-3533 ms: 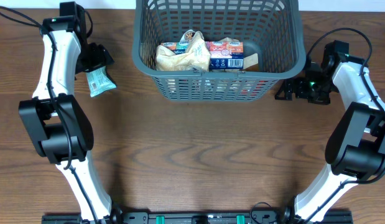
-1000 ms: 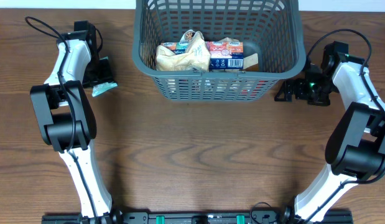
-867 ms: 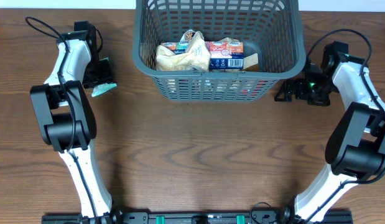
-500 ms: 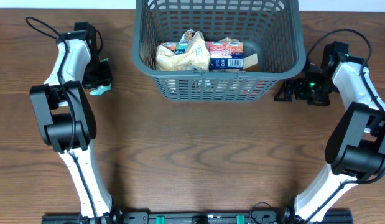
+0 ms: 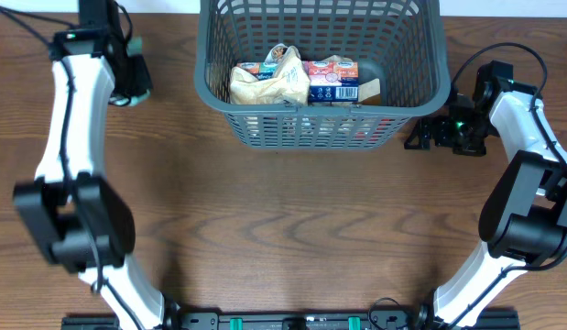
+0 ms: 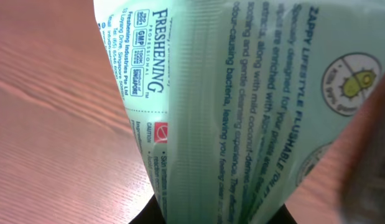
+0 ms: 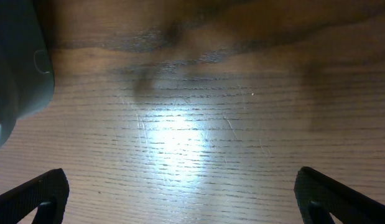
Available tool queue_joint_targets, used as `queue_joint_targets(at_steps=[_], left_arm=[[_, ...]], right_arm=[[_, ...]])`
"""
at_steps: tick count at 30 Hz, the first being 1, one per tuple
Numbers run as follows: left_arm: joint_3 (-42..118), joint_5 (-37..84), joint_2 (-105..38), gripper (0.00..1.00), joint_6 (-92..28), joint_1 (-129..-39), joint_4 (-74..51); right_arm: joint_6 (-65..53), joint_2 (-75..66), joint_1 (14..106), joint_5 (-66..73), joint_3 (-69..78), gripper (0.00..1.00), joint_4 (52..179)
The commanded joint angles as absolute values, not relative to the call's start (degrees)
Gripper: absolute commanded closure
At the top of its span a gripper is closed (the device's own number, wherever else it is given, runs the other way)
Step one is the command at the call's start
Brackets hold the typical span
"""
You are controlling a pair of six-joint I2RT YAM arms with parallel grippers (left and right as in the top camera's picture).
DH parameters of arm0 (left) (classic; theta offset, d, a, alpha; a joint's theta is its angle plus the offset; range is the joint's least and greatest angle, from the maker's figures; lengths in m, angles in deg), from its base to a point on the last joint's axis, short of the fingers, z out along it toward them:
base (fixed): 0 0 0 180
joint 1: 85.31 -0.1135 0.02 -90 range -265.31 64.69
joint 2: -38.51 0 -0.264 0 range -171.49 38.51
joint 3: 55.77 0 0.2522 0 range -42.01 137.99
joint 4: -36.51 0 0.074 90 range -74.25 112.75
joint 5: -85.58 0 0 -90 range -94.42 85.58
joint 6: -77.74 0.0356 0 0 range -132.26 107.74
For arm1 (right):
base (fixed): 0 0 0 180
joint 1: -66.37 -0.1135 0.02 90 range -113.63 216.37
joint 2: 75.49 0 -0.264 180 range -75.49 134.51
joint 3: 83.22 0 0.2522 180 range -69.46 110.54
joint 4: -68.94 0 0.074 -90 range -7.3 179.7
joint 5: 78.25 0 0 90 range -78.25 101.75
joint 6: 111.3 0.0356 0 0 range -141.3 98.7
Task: Pack container
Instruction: 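Grasp the wet-wipe pack with the left gripper and lift it, then carry the wet-wipe pack over the basket with the left gripper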
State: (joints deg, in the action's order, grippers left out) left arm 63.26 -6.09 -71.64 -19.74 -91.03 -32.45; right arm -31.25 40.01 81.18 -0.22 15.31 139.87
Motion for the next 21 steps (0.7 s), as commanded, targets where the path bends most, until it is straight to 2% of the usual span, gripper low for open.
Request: queue_joint_targets(at_steps=[1,3,10,21], left_arm=[[63.7,-6.05,-65.61,0.87,-19.79,-89.94,-30.7],[63.7,-5.88,-62.42,0.84,-19.74,-88.89,-28.61],[63.7,-5.85,-53.89,0.84,-14.43,-82.96,-20.54],[63.7,-2.01,-51.99,0.84,17.17,-66.15,-16.06]], right_arm=[[-32.06,40.21,80.64,-0.52,15.22,0.01,139.91],[-32.06,40.21,80.64,-0.52,15.22,0.01,139.91],[-32.06,40.21,80.64,-0.55,15.22,0.01,139.89],[-32.08,40.21,80.64,-0.55,15.22,0.01,139.89]])
